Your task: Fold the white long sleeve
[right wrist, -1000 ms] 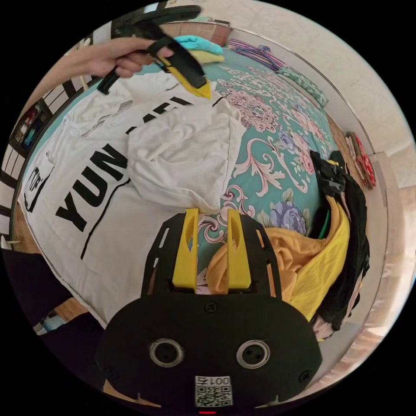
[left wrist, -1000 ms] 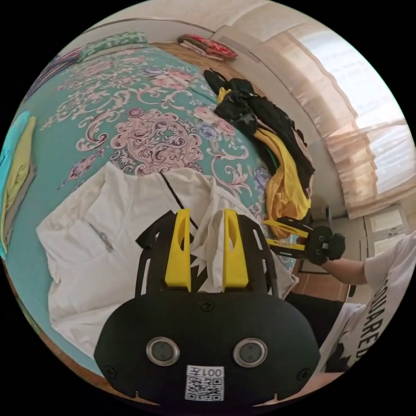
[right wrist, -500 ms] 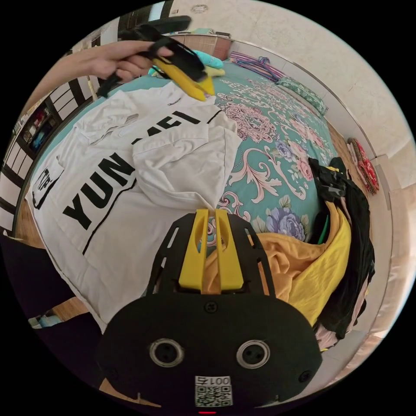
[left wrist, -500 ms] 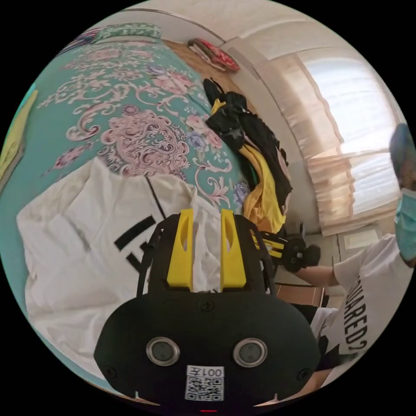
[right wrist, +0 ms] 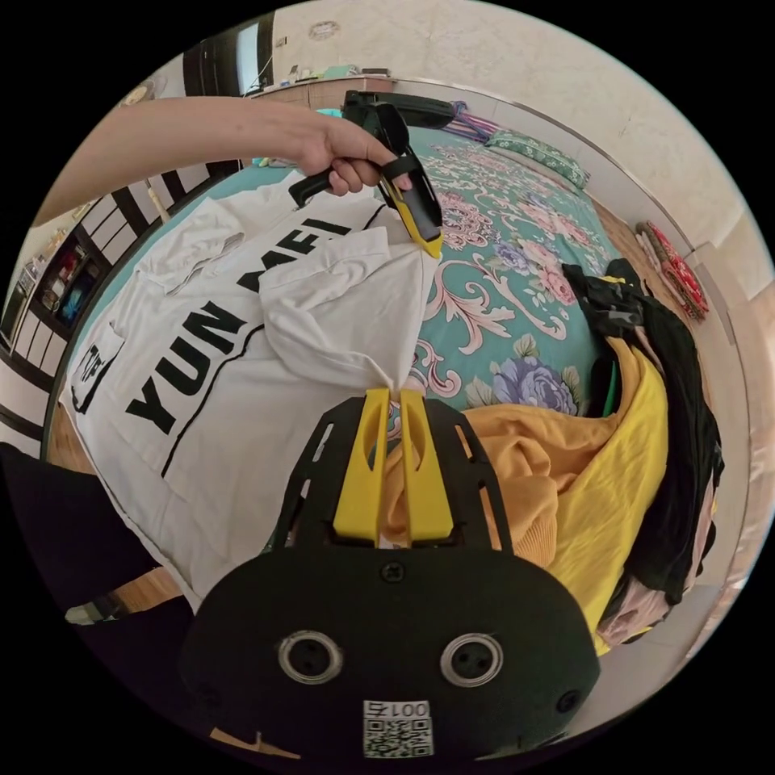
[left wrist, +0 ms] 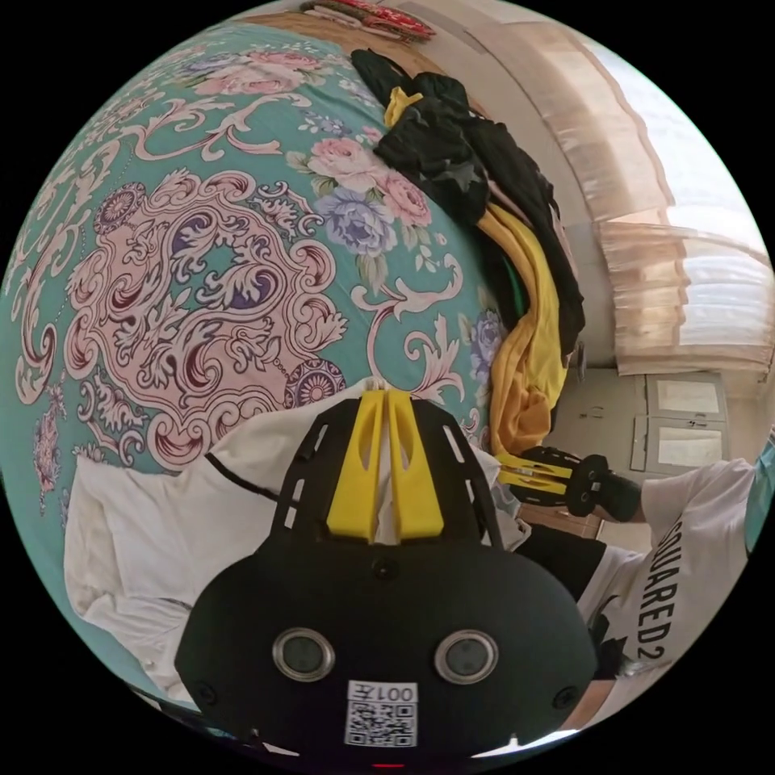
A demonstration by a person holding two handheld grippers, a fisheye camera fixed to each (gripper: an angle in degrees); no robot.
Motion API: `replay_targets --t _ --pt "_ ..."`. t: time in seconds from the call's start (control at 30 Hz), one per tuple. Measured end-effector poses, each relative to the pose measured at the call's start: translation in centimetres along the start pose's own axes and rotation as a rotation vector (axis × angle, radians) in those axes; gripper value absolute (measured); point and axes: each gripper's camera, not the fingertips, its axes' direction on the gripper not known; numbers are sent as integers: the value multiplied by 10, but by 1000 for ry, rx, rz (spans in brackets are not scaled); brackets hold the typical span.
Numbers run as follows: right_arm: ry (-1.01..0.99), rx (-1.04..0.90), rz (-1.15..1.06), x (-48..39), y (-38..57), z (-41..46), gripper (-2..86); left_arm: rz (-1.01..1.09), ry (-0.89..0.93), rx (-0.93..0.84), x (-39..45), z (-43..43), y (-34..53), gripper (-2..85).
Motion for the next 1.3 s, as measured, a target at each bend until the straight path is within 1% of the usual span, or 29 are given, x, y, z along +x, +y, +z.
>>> replay_targets --t 0.17,0.27,0.37,0.43,0.53,0.6,0.67,0.77,0.8,0.83,0.9,0.93,1.07,1.13,1.23,1.3 --pt "-21 -32 37 13 6 7 14 -39 33 56 -7 2 1 -3" --pt "4 -92 42 22 9 6 11 -33 37 105 -5 -7 15 19" --pt "-15 -66 73 33 14 -16 19 -4 -42 133 3 -21 40 47" --pt "-97 -10 80 38 8 -37 41 44 -106 139 8 -27 60 55" --pt "-233 35 77 36 -16 -44 105 102 -133 74 4 -19 73 60" --pt "-297 45 64 29 -33 -37 122 148 -135 21 1 -10 76 63" --pt "-316 18 56 18 -50 -23 126 193 -137 -15 0 -1 78 63" --pt "-229 -27 39 -6 -70 1 90 263 -198 -26 5 8 85 37" --pt "-159 -47 37 -14 -74 8 57 273 -229 -24 6 9 89 17" --pt "-73 -52 20 -21 -75 10 41 265 -273 -17 6 9 95 1" --pt "-26 -27 20 -25 -71 1 28 274 -311 -2 7 5 107 -5" --pt "-61 5 37 -24 -66 -11 25 266 -314 15 7 2 116 -6" --pt "-189 44 15 -28 -46 -41 22 224 -269 78 1 -7 148 -5" --pt "-194 -12 2 -31 -37 -45 26 234 -149 104 -2 -6 165 5" --pt "-211 -78 0 -29 -30 -41 36 251 -79 76 -1 8 180 35" --pt "-238 -75 17 -25 -32 -44 47 268 -86 49 2 20 186 39"
